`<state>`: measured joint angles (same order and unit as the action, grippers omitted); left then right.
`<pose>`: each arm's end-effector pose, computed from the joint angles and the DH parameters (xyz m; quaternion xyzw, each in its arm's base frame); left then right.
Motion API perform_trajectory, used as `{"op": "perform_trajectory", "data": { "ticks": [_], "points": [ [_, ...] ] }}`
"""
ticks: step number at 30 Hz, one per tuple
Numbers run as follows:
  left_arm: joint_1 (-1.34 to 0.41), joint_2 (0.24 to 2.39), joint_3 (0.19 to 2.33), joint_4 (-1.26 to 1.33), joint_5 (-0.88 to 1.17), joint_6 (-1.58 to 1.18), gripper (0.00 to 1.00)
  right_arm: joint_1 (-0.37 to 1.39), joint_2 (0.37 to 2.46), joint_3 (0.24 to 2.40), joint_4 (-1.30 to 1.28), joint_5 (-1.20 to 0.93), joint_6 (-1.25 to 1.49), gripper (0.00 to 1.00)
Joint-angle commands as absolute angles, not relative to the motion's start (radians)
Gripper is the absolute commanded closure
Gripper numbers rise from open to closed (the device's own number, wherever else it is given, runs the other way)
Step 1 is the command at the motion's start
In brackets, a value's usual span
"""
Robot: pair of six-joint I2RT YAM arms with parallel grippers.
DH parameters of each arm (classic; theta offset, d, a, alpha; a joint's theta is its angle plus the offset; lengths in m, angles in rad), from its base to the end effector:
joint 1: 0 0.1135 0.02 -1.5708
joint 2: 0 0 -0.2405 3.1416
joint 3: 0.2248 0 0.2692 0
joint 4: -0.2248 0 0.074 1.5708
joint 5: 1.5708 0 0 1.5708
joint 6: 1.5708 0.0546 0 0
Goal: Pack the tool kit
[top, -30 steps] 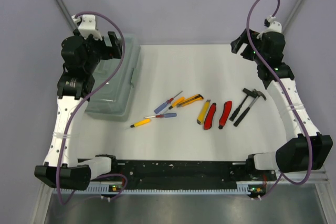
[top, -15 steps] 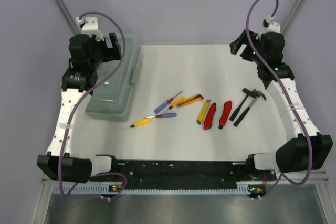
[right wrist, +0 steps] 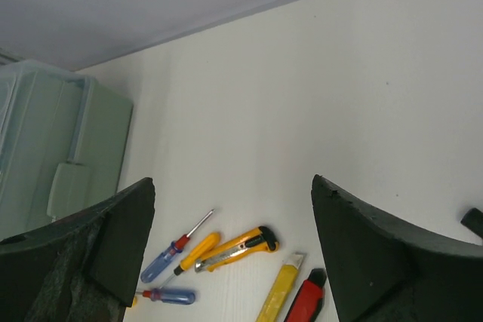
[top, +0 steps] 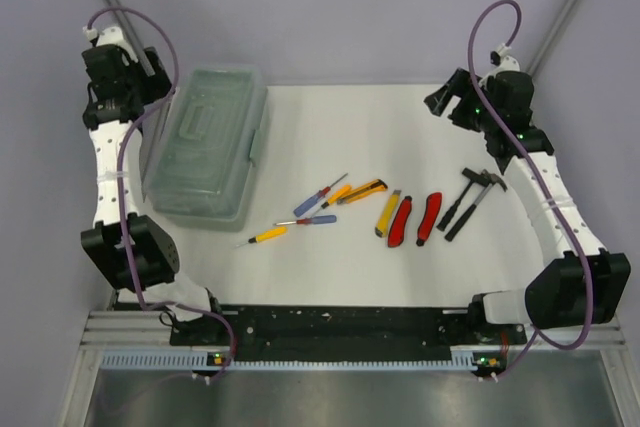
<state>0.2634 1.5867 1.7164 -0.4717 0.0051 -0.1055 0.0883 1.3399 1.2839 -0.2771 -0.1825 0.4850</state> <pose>0.3838 0.1032 0.4043 -0.1484 0.8035 0.0434 0.5748 0.3488 0.0408 0.3511 0.1080 0.8057 0.2345 0.5331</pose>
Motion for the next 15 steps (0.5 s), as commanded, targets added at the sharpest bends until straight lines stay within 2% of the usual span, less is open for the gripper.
{"op": "perform_trajectory", "data": {
  "ticks": [1, 10, 15],
  "points": [
    [0.336, 1.603, 1.692, -0.465, 0.208, -0.144, 0.01, 0.078, 1.321, 1.258, -0.258, -0.232, 0.518, 0.17],
    [0.39, 1.589, 1.468, -0.348, 0.515, -0.305, 0.02, 0.087, 1.348, 1.258, -0.244, -0.324, 0.506, 0.17],
    [0.39, 1.595, 1.398, -0.319, 0.561, -0.327, 0.02, 0.112, 1.393, 1.288, -0.244, -0.393, 0.482, 0.17]
  ]
}}
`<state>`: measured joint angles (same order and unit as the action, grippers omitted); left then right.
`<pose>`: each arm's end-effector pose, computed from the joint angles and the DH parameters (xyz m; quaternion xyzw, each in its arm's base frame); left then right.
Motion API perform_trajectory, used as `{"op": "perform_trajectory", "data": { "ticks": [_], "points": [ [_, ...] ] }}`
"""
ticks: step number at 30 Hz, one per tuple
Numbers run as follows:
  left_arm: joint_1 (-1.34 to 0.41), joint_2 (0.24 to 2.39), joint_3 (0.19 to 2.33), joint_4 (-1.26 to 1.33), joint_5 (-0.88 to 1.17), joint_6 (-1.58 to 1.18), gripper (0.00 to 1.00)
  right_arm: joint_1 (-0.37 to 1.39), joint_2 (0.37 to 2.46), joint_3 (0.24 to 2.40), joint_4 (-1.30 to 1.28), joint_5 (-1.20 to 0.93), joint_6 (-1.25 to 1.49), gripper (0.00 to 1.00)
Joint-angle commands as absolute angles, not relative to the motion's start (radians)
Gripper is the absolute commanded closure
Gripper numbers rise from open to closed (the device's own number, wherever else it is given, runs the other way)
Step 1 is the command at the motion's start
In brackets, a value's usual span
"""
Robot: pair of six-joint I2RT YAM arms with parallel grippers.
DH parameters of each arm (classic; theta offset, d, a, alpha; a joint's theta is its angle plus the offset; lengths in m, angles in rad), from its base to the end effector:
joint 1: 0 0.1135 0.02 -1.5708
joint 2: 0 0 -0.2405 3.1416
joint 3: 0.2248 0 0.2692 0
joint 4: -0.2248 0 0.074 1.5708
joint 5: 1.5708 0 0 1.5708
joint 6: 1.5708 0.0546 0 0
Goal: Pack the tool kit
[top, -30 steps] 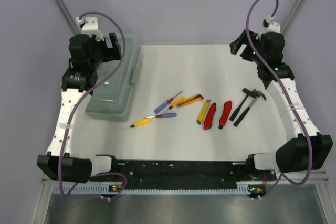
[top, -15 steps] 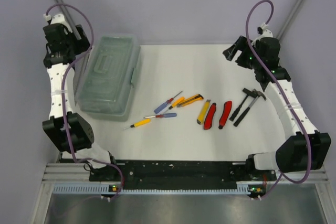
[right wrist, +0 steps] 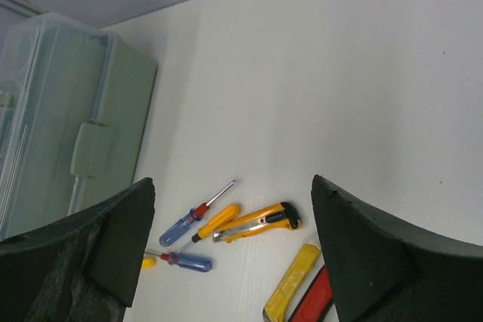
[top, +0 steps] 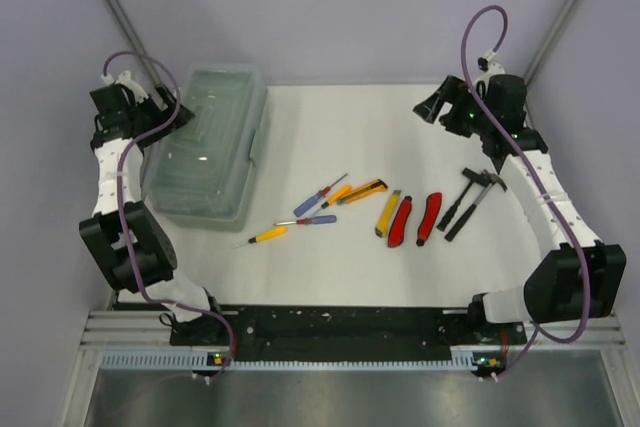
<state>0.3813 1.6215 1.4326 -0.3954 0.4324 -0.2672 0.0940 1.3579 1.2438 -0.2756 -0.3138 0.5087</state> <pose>0.3838 0.1292 0.2952 -0.1778 0.8478 -0.1623 0.4725 0.3501 0.0499 0.3305 0.0838 0.8208 0.2872 0.4867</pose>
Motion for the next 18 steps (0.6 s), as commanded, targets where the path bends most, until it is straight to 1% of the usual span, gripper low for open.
{"op": "perform_trajectory", "data": {
  "ticks": [1, 3, 8, 12, 18],
  "points": [
    [0.388, 1.597, 1.39, -0.313, 0.578, -0.328, 0.02, 0.118, 1.402, 1.296, -0.244, -0.403, 0.48, 0.17],
    [0.39, 1.606, 1.382, -0.295, 0.618, -0.343, 0.03, 0.133, 1.423, 1.307, -0.244, -0.42, 0.479, 0.17],
    [0.373, 1.629, 1.341, -0.186, 0.777, -0.437, 0.07, 0.182, 1.482, 1.321, -0.244, -0.437, 0.48, 0.17],
    [0.321, 1.654, 1.327, -0.164, 0.788, -0.469, 0.09, 0.224, 1.52, 1.322, -0.236, -0.414, 0.491, 0.18],
    [0.229, 1.7, 1.322, -0.103, 0.744, -0.567, 0.11, 0.27, 1.575, 1.292, -0.158, -0.414, 0.558, 0.19]
  ]
}}
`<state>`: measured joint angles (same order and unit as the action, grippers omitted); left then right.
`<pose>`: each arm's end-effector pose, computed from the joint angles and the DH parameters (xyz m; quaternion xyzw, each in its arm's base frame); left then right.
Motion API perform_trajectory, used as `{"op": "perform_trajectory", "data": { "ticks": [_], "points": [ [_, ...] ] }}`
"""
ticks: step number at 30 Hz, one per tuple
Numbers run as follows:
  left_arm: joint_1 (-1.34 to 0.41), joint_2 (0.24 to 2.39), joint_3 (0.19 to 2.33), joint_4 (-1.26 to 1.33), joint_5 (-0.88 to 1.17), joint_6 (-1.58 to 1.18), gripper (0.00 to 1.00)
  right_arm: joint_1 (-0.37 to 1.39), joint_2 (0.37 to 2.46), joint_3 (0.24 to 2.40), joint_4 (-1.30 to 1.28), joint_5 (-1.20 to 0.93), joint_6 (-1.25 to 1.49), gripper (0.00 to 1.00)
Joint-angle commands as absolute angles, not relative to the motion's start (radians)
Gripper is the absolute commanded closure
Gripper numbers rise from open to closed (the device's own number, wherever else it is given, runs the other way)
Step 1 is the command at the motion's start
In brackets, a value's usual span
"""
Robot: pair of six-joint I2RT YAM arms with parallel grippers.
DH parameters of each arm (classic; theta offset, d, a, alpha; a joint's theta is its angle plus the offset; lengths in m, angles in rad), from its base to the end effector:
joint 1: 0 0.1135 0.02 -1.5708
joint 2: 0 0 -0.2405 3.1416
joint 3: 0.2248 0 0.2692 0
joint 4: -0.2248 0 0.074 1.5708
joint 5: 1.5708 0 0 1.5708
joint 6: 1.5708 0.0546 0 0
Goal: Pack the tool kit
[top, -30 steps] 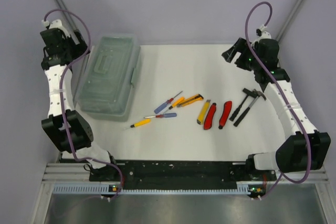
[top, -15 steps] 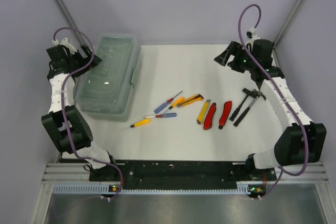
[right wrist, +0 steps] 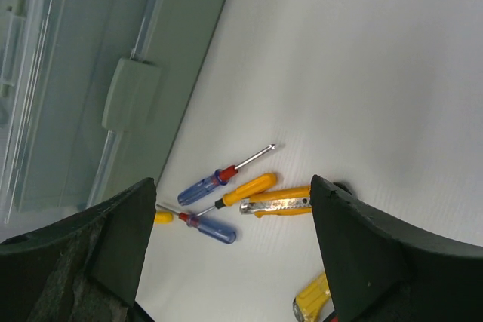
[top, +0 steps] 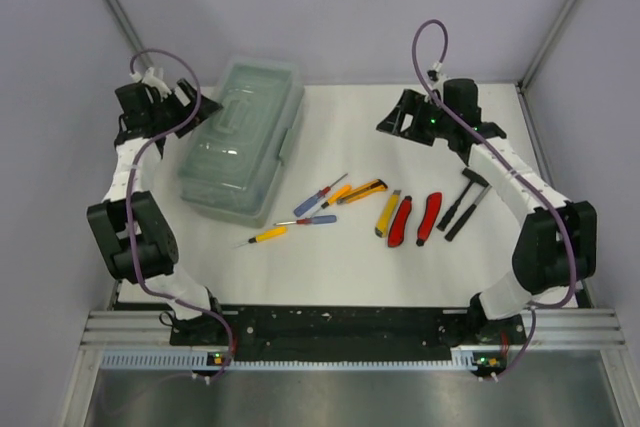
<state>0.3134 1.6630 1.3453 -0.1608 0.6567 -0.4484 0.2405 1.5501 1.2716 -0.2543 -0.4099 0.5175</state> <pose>0.4044 0.0960 0.2740 -0.1452 0.8132 -0.3081 0.4719 0.3743 0.1142 0.2765 0.0174 0.8559 0.3439 0.3858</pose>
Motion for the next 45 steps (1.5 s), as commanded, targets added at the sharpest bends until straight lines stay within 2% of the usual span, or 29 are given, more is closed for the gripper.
{"op": "perform_trajectory", "data": {
  "ticks": [1, 6, 11, 15, 21, 23, 29, 36, 39, 45],
  "points": [
    [0.216, 1.707, 1.322, -0.092, 0.72, -0.59, 0.11, 0.282, 1.586, 1.286, -0.14, -0.42, 0.574, 0.19],
    [0.166, 1.755, 1.336, -0.009, 0.656, -0.733, 0.12, 0.328, 1.675, 1.282, -0.045, -0.454, 0.673, 0.2],
    [0.193, 1.784, 1.483, -0.084, 0.624, -0.664, 0.13, 0.373, 1.769, 1.325, 0.047, -0.524, 0.727, 0.2],
    [0.225, 1.741, 1.546, -0.127, 0.557, -0.565, 0.04, 0.409, 1.815, 1.336, 0.142, -0.554, 0.752, 0.17],
    [0.281, 1.596, 1.423, -0.069, 0.431, -0.514, 0.02, 0.469, 1.907, 1.39, 0.238, -0.583, 0.801, 0.16],
    [0.319, 1.542, 1.326, 0.03, 0.478, -0.598, 0.02, 0.483, 1.937, 1.408, 0.248, -0.59, 0.831, 0.16],
    [0.344, 1.47, 1.188, 0.021, 0.713, -0.641, 0.02, 0.515, 1.99, 1.385, 0.351, -0.566, 0.917, 0.12],
    [0.339, 1.404, 1.036, 0.005, 0.764, -0.647, 0.02, 0.531, 2.054, 1.407, 0.402, -0.56, 0.974, 0.11],
    [0.331, 1.394, 0.997, -0.04, 0.761, -0.667, 0.02, 0.535, 2.107, 1.448, 0.414, -0.561, 0.994, 0.16],
    [0.27, 1.442, 0.985, 0.081, 0.808, -0.742, 0.04, 0.538, 2.163, 1.512, 0.426, -0.545, 1.014, 0.25]
  ]
}}
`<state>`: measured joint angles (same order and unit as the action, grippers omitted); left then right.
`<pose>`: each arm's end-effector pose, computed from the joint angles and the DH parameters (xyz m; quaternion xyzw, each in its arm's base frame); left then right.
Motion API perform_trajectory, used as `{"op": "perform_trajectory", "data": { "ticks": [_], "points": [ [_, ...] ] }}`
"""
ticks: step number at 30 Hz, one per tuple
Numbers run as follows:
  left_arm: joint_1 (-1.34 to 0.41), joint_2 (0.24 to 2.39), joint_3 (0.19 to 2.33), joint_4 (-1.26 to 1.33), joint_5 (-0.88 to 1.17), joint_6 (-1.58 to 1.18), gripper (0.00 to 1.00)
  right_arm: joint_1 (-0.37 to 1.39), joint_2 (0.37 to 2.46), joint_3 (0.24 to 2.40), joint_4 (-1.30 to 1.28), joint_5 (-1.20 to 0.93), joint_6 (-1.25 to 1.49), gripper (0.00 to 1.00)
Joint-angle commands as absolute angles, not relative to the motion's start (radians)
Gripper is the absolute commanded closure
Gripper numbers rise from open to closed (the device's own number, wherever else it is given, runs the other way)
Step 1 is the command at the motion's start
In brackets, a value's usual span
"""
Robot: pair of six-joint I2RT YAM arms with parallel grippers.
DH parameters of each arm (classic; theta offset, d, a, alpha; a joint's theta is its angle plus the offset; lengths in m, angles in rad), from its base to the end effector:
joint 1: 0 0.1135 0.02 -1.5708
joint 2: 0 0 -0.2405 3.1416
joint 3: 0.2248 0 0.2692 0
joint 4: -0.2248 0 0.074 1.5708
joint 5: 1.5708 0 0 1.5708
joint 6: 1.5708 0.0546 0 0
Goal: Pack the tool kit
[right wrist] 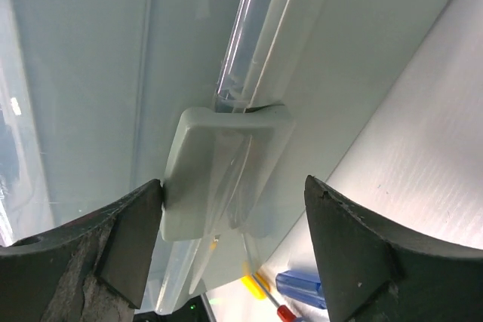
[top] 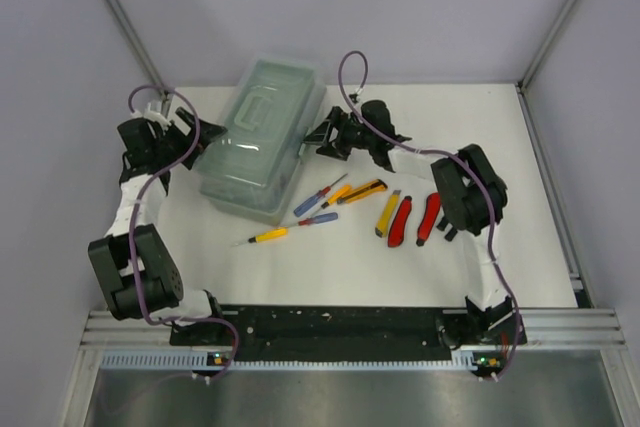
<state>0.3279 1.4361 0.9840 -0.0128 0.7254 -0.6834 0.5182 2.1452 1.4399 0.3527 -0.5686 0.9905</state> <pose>0.3455 0.0793 0.2397 -0.2224 0.7863 -0.3840 0.4299 0.4215 0.2742 0.1495 0.0282 0.8029 0.5437 0.2426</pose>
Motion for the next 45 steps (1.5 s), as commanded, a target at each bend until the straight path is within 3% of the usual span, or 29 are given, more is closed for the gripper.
{"op": "perform_trajectory", "data": {
  "ticks": [1, 13, 24, 36, 45],
  "points": [
    [0.253, 1.46, 1.002, 0.087, 0.818, -0.741, 0.05, 0.538, 2.167, 1.517, 0.426, -0.542, 1.017, 0.26],
    [0.126, 1.568, 1.138, 0.089, 0.856, -0.723, 0.12, 0.509, 2.114, 1.419, 0.508, -0.506, 1.043, 0.25],
    [0.184, 1.585, 1.319, -0.034, 0.764, -0.575, 0.02, 0.43, 2.077, 1.333, 0.704, -0.529, 1.081, 0.01],
    [0.192, 1.782, 1.453, 0.158, 0.816, -0.696, 0.02, 0.4, 2.259, 1.445, 1.005, -0.621, 1.285, 0.01],
    [0.187, 1.853, 1.462, 0.144, 0.853, -0.696, 0.02, 0.4, 2.35, 1.508, 1.019, -0.643, 1.318, 0.01]
  ]
}}
